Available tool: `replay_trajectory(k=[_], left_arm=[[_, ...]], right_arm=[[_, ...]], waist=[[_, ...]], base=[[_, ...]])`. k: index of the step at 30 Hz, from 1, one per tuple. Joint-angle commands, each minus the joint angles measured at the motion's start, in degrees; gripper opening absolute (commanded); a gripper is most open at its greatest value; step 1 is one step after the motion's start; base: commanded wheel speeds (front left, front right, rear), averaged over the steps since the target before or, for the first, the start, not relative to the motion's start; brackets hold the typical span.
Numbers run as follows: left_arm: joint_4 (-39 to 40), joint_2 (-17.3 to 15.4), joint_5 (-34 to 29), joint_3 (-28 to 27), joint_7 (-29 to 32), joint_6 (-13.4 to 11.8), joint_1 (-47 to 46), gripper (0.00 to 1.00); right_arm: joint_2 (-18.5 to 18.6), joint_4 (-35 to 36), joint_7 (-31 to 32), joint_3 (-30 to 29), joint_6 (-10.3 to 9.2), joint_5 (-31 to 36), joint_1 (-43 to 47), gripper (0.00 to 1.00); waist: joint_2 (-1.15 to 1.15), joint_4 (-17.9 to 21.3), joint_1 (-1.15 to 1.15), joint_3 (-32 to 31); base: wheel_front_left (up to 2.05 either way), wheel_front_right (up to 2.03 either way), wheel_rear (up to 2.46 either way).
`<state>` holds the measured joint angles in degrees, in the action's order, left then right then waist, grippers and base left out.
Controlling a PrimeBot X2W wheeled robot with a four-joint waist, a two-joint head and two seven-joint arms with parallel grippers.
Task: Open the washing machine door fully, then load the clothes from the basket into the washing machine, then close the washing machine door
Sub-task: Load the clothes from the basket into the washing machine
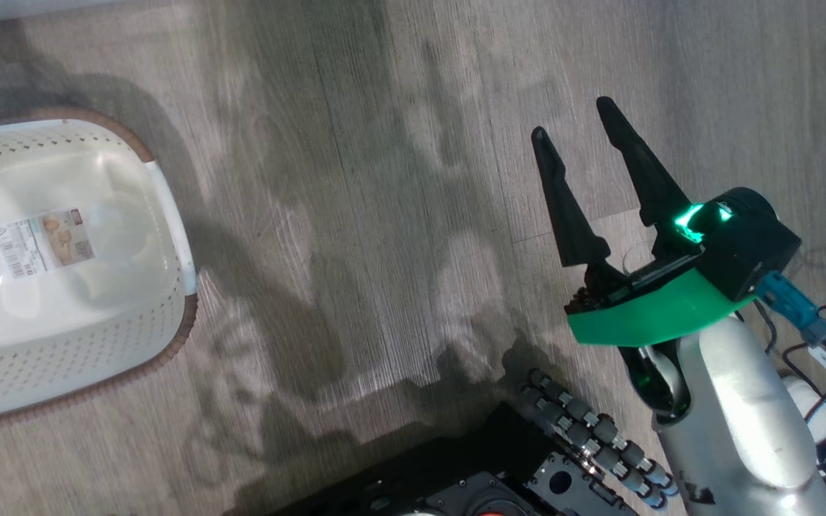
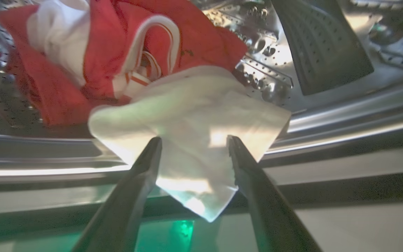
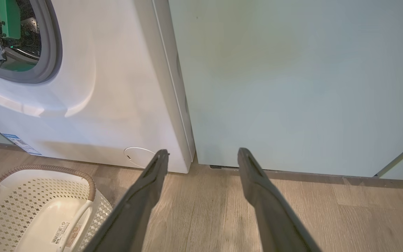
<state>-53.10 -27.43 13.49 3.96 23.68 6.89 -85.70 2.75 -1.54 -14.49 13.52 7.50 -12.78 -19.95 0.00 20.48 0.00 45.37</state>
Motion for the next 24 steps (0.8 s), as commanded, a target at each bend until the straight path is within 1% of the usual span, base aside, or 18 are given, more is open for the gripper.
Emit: replay_trajectory(k=[1, 7, 16, 17, 18, 24], left_arm=[[1.7, -3.1, -0.5, 0.0, 0.4, 0.1, -1.8, 1.0], [-1.1, -3.3, -1.1, 2.4, 1.4, 0.3, -3.2, 1.0], [-4.9, -3.7, -1.3, 4.2, 3.8, 0.3, -4.4, 1.0], [-5.2, -3.8, -1.2, 4.4, 4.0, 0.3, -4.5, 0.4], [-5.3, -3.8, -1.2, 4.6, 4.0, 0.3, -4.6, 0.0], [-5.7, -3.7, -0.8, 5.3, 3.4, 0.3, -5.0, 0.0]], right_arm=[[0.1, 1.3, -0.5, 1.1, -0.01, -0.6, 0.9, 1.0], [0.1, 1.1, -0.5, 1.5, -0.01, -1.0, 0.7, 1.0], [0.1, 1.1, -0.5, 1.5, -0.01, -1.3, 0.7, 1.0], [0.1, 1.0, -0.5, 1.4, -0.01, -1.4, 0.6, 1.0], [0.1, 1.0, -0.5, 1.4, -0.01, -1.4, 0.6, 1.0], [0.1, 1.0, -0.5, 1.2, -0.01, -1.3, 0.5, 1.0]], waist=[[0.0, 0.2, 0.0, 0.1], [0.0, 0.7, 0.0, 0.1], [0.0, 1.3, 0.0, 0.1], [0.0, 1.3, 0.0, 0.0], [0.0, 1.3, 0.0, 0.0], [0.0, 1.1, 0.0, -0.2]], base=[[0.0, 0.0, 0.0], [0.0, 0.0, 0.0], [0.0, 0.0, 0.0], [0.0, 0.0, 0.0], [0.0, 0.0, 0.0], [0.0, 0.0, 0.0]])
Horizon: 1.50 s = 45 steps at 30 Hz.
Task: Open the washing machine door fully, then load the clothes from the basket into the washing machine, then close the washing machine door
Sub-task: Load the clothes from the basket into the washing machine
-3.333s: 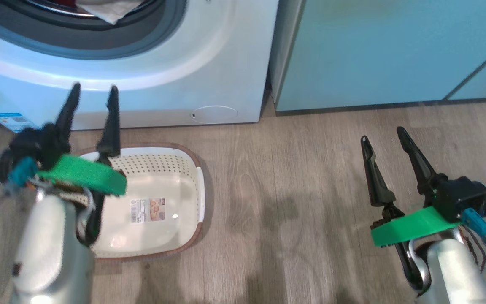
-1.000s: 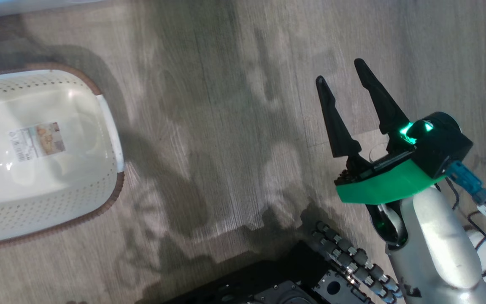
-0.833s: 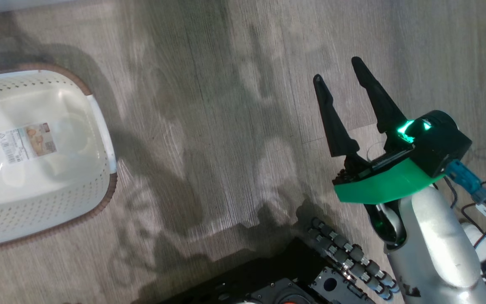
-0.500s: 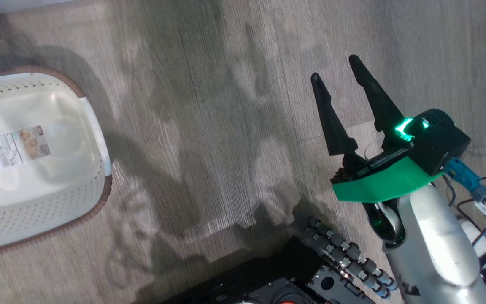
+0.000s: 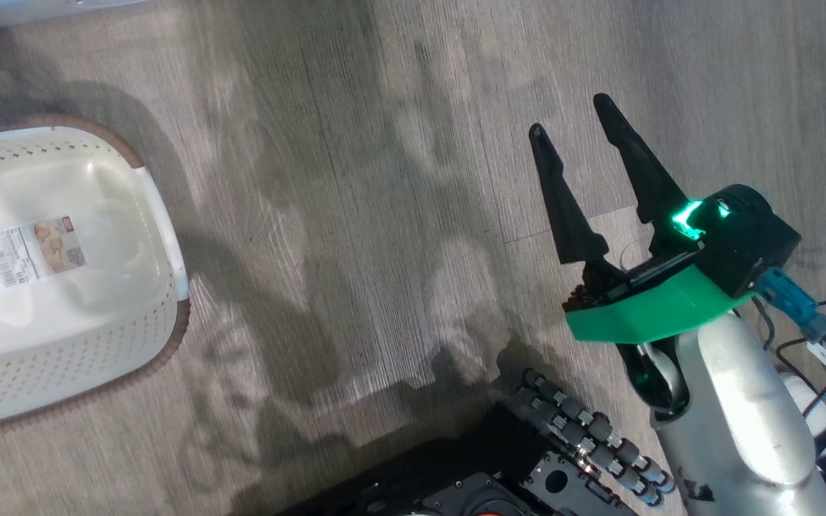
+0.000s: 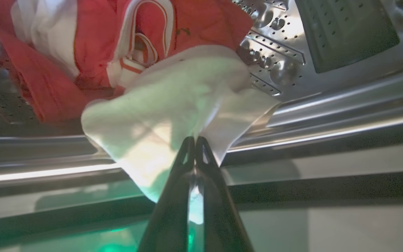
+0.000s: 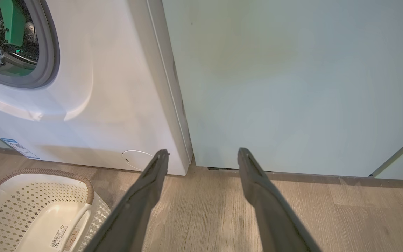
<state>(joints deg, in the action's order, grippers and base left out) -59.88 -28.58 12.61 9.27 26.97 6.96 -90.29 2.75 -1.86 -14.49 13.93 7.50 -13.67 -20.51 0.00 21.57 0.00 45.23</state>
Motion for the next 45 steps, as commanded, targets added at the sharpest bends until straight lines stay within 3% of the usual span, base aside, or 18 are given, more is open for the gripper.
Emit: replay_trajectory(k=[1, 9, 13, 26, 42, 43, 44, 45], left_arm=[[1.2, -2.7, 0.1, 0.0, -0.4, 0.1, -0.7, 0.0], [3.4, -4.2, -0.9, -0.3, -11.6, -3.7, -3.3, 0.0], [3.6, -4.5, -1.0, -0.3, -17.1, -4.4, -5.3, 0.0], [0.6, -5.5, -0.9, 0.7, -25.6, -3.1, -11.8, 0.0], [-6.7, -6.2, -0.6, 2.4, -30.3, -2.1, -16.2, 0.0], [-7.0, -6.2, -0.7, 2.6, -30.6, -2.3, -16.2, 0.08], [-7.4, -6.0, -0.9, 2.9, -30.8, -2.5, -16.1, 0.44], [-7.9, -6.0, -1.1, 3.3, -30.7, -2.6, -16.1, 0.87]], right_arm=[[0.1, 1.3, -0.5, 0.8, -0.01, -0.4, 1.1, 1.0], [0.1, 1.8, -0.5, 1.3, -0.01, -0.7, 0.9, 1.0], [0.1, 2.1, -0.5, 1.7, -0.01, -1.0, 0.8, 1.0], [0.1, 2.5, -0.5, 3.5, -0.01, -2.9, 0.3, 1.0], [0.1, 2.6, -0.5, 4.8, -0.01, -4.7, 0.0, 1.0], [0.1, 2.5, -0.5, 4.7, -0.01, -4.7, 0.1, 1.0], [0.1, 2.4, -0.5, 4.6, -0.01, -4.6, 0.1, 1.0], [0.1, 2.3, -0.5, 4.4, -0.01, -4.5, 0.1, 1.0]], waist=[[0.0, -0.1, 0.0, 0.0], [0.0, 0.2, 0.0, 0.6], [0.0, 0.6, 0.0, 1.4], [0.0, 3.2, 0.0, 4.9], [0.0, 5.5, 0.0, 6.3], [0.0, 5.5, 0.0, 6.2], [0.0, 5.4, 0.0, 6.0], [0.0, 5.2, 0.0, 5.9]], base=[[0.0, 0.0, 0.0], [0.0, 0.0, 0.0], [0.0, 0.0, 0.0], [0.0, 0.0, 0.0], [0.0, 0.0, 0.0], [0.0, 0.0, 0.0], [0.0, 0.0, 0.0], [0.0, 0.0, 0.0]])
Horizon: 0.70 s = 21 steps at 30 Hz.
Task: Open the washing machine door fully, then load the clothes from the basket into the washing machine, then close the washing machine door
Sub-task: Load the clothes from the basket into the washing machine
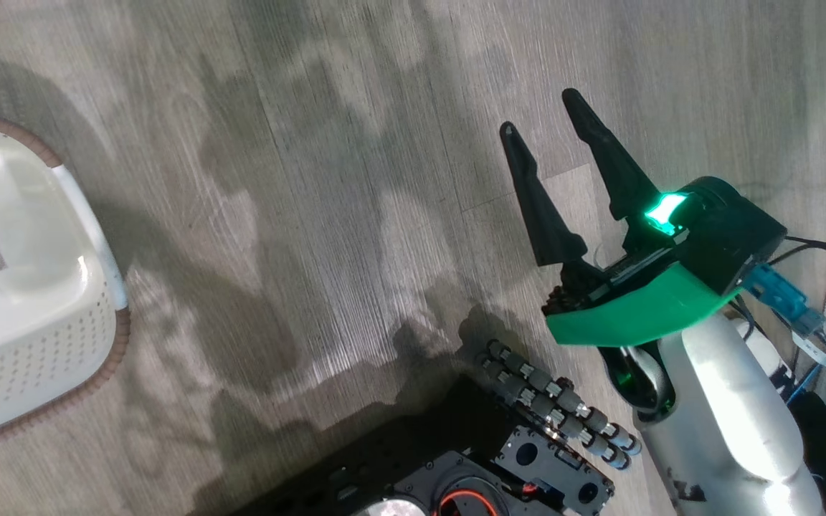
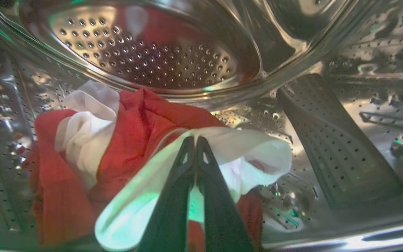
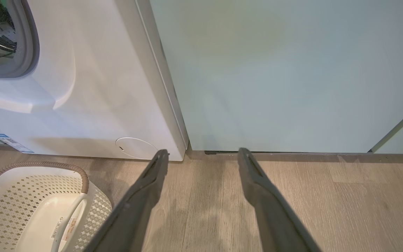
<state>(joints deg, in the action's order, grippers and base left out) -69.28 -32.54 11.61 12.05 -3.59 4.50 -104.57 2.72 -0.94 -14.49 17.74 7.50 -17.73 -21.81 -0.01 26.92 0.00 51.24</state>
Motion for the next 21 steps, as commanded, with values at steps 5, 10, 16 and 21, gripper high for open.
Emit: replay_trajectory(k=[5, 10, 16, 21], left_arm=[[-0.5, -1.2, 0.4, 1.0, -0.2, 0.2, -1.1, 1.0], [-1.7, -0.3, 1.6, 0.6, -2.0, 0.2, 0.6, 1.0], [-2.8, 1.2, 3.1, 0.4, -3.1, 0.7, 3.7, 1.0], [-3.3, 2.9, 4.5, 0.1, -4.4, 1.3, 6.7, 1.0]], right_arm=[[0.2, 1.1, -0.5, 0.7, -0.01, 0.1, 1.3, 1.0], [0.2, 1.0, -0.5, 0.1, -0.01, 0.8, 1.8, 1.0], [0.2, 0.7, -0.5, -1.6, -0.01, 2.6, 2.6, 1.0], [0.2, 0.4, -0.5, -2.2, -0.01, 3.9, 3.0, 1.0]], waist=[[0.01, -0.6, 0.0, -1.4], [0.01, -1.2, 0.0, -3.5], [0.01, -2.9, 0.0, -7.5], [0.01, -4.7, 0.0, -10.6]], base=[[0.0, 0.0, 0.0], [0.0, 0.0, 0.0], [0.0, 0.0, 0.0], [0.0, 0.0, 0.0]])
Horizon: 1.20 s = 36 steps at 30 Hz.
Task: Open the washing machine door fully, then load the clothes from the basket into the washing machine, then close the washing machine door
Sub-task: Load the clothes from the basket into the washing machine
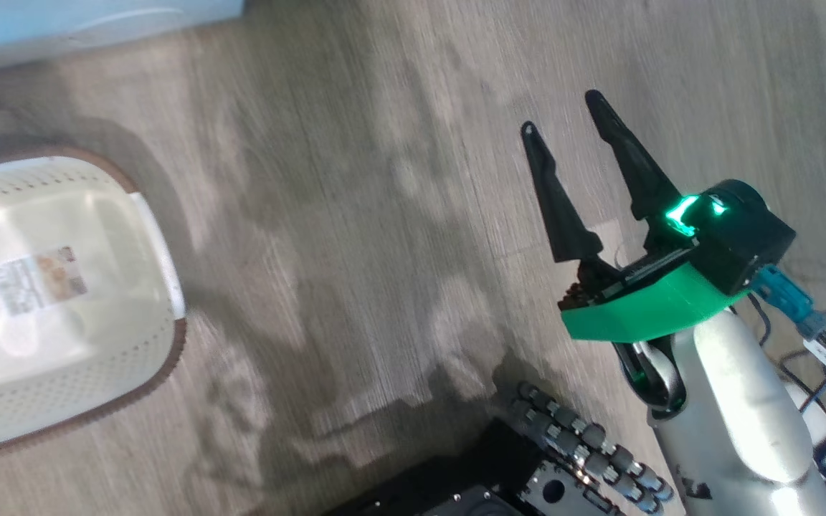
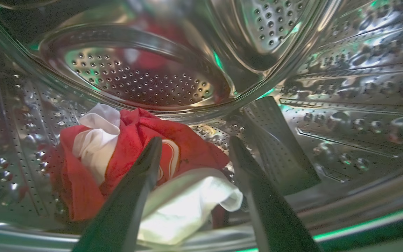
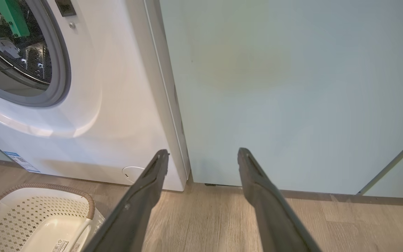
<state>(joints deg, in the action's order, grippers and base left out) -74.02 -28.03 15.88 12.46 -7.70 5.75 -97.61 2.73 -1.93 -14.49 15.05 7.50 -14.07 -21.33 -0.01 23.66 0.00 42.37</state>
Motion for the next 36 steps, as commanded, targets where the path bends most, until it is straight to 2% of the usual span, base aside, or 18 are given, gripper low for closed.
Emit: replay_trajectory(k=[1, 10, 19, 26, 30, 33, 36], left_arm=[[1.3, -1.1, 0.6, -0.4, -0.6, 0.2, 0.7, 1.0], [1.1, 3.7, 5.1, 0.0, -3.5, 1.7, 11.4, 1.0], [8.2, 8.4, 13.6, 5.7, -4.2, 1.7, 27.8, 1.0], [16.1, 9.8, 20.8, 11.0, -5.0, 1.7, 41.6, 1.0], [19.9, 10.2, 22.7, 12.6, -6.4, 1.7, 48.5, 1.0], [22.3, 10.7, 23.0, 12.6, -7.1, 1.7, 53.4, 1.0], [27.2, 11.0, 21.6, 10.4, -7.3, -0.1, 58.7, 1.0]], right_arm=[[0.1, 1.5, -0.5, 0.2, -0.01, 0.6, 2.6, 1.0], [0.1, 0.1, -0.5, -3.8, -0.01, 3.4, 4.5, 1.0], [0.1, -1.7, -0.5, -5.2, -0.01, 5.4, 7.0, 1.0], [0.1, -3.2, -0.5, -7.3, -0.01, 6.7, 10.2, 1.0], [0.1, -3.6, -0.5, -8.6, -0.01, 7.7, 12.4, 1.0], [0.1, -3.8, -0.5, -9.7, -0.01, 8.2, 14.1, 1.0], [0.1, -3.6, -0.5, -10.6, -0.01, 8.7, 15.7, 1.0]], waist=[[0.01, -1.9, 0.0, -2.6], [0.01, -6.6, 0.0, -11.0], [0.01, -11.9, 0.0, -21.4], [0.01, -15.8, 0.0, -30.3], [0.01, -17.9, 0.0, -34.9], [0.01, -19.5, 0.0, -38.0], [0.01, -20.7, 0.0, -41.0]], base=[[0.0, 0.0, 0.0], [0.0, 0.0, 0.0], [0.0, 0.0, 0.0], [0.0, 0.0, 0.0], [0.0, 0.0, 0.0], [0.0, 0.0, 0.0], [0.0, 0.0, 0.0]])
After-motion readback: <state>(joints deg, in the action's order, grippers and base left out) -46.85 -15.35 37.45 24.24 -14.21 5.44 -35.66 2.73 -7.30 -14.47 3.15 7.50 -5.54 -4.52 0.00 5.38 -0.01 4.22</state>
